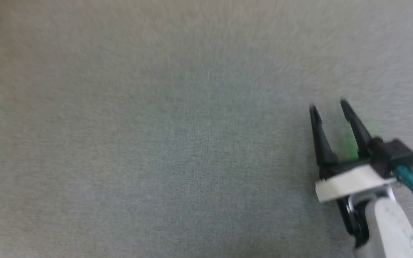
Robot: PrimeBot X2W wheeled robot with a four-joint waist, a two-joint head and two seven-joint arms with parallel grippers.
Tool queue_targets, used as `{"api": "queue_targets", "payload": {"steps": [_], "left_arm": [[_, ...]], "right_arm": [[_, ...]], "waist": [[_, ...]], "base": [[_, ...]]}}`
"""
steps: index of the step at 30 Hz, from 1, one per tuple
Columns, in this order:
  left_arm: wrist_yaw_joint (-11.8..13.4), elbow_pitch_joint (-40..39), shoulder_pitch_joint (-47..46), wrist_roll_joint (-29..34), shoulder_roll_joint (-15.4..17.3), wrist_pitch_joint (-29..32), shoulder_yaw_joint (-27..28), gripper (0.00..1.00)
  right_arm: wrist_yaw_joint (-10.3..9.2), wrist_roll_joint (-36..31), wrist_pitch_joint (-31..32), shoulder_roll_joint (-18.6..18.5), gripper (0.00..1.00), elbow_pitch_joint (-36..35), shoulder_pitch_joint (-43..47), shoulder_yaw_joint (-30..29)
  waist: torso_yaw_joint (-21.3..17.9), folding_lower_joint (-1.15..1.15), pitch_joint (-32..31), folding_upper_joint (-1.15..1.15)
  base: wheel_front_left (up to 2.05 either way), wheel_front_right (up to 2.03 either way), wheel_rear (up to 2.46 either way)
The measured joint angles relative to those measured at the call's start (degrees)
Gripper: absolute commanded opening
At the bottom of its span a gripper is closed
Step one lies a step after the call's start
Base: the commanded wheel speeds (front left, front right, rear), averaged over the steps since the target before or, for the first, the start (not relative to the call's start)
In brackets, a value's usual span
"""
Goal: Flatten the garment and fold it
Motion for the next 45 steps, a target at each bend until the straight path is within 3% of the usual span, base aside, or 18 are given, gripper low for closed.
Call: {"api": "queue_targets", "payload": {"steps": [6,13,21,29,35,36,37,40,45], "left_arm": [[-2.89,-3.96,-4.56,1.47,-5.27,-0.25,-6.33,0.00],[-4.80,-8.29,-6.19,-1.38,-15.26,3.68,-12.88,0.00],[-6.86,-9.38,5.51,-10.20,-26.10,11.73,-20.46,0.00],[-7.94,1.77,23.14,-15.79,-28.00,28.47,-30.26,0.00],[-7.79,5.59,27.55,-19.65,-29.41,37.05,-32.52,0.00],[-7.62,5.32,27.56,-19.89,-29.56,37.19,-32.32,0.93],[-7.24,4.80,27.66,-20.01,-29.76,36.78,-31.95,1.00],[-6.27,2.12,27.96,-19.29,-29.80,31.56,-30.77,1.00],[-4.54,-5.32,28.20,-18.03,-28.91,17.18,-25.22,1.00]], "right_arm": [[-0.01,2.74,-0.18,0.03,1.00,1.26,3.69,-0.96],[-0.01,3.64,-0.01,-0.01,1.00,0.83,5.41,-1.25],[-0.01,3.82,1.16,-0.02,1.00,-0.11,6.84,-1.30],[-0.02,3.90,2.04,-0.03,1.00,-0.90,7.46,-0.99],[-0.02,3.91,2.55,-0.03,1.00,-1.13,7.63,-0.43],[-0.02,3.91,2.67,-0.02,1.00,-1.20,7.69,-0.43],[-0.02,3.91,2.71,-0.03,1.00,-1.29,7.72,-0.36],[-0.02,3.98,2.71,-0.03,1.00,-1.43,7.73,-0.32],[-0.02,4.32,2.70,-0.03,1.00,-1.82,7.73,-0.80]], "waist": [[-0.94,0.00,-9.65,0.00],[-3.76,0.00,-18.24,0.00],[-9.22,0.00,-22.36,0.00],[-12.99,0.00,-23.81,0.00],[-13.37,0.00,-23.47,0.00],[-13.26,0.00,-23.42,0.00],[-13.07,0.00,-23.32,0.00],[-12.39,0.00,-23.12,0.00],[-10.97,0.00,-23.11,0.00]], "base": [[0.00,0.00,0.00],[0.00,0.00,0.00],[0.00,0.00,0.00],[0.00,0.00,0.00],[0.00,0.00,0.00],[0.00,0.00,0.00],[0.00,0.00,0.00],[0.00,0.00,0.00],[0.00,0.00,0.00]]}}
